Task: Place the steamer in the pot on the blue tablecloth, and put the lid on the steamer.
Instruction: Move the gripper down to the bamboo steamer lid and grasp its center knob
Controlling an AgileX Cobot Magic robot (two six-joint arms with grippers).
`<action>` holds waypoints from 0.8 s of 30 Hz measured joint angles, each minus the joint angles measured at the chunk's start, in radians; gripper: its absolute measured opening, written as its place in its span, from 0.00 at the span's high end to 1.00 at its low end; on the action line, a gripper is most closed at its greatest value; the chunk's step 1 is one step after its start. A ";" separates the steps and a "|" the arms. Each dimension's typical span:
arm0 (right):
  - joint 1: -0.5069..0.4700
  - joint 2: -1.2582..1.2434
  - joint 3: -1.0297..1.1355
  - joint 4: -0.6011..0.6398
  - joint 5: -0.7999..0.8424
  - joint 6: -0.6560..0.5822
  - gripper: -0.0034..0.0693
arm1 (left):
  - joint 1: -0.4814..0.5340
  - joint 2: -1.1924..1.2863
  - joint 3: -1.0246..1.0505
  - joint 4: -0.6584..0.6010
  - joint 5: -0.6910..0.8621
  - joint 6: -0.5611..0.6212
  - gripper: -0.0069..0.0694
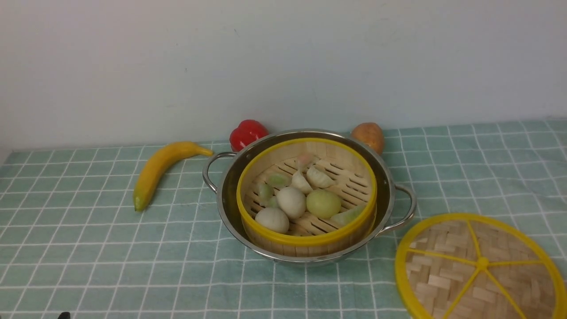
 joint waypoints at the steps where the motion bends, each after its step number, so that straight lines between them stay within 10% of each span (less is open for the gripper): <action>1: 0.000 0.000 0.000 0.000 0.000 0.000 0.62 | 0.000 -0.025 0.010 0.054 0.007 -0.080 0.15; 8: 0.000 0.000 0.000 0.000 -0.001 0.000 0.62 | 0.000 -0.049 0.011 0.295 0.057 -0.418 0.15; 24: 0.000 0.000 0.000 0.000 -0.001 0.000 0.62 | 0.000 -0.050 0.011 0.314 0.057 -0.373 0.15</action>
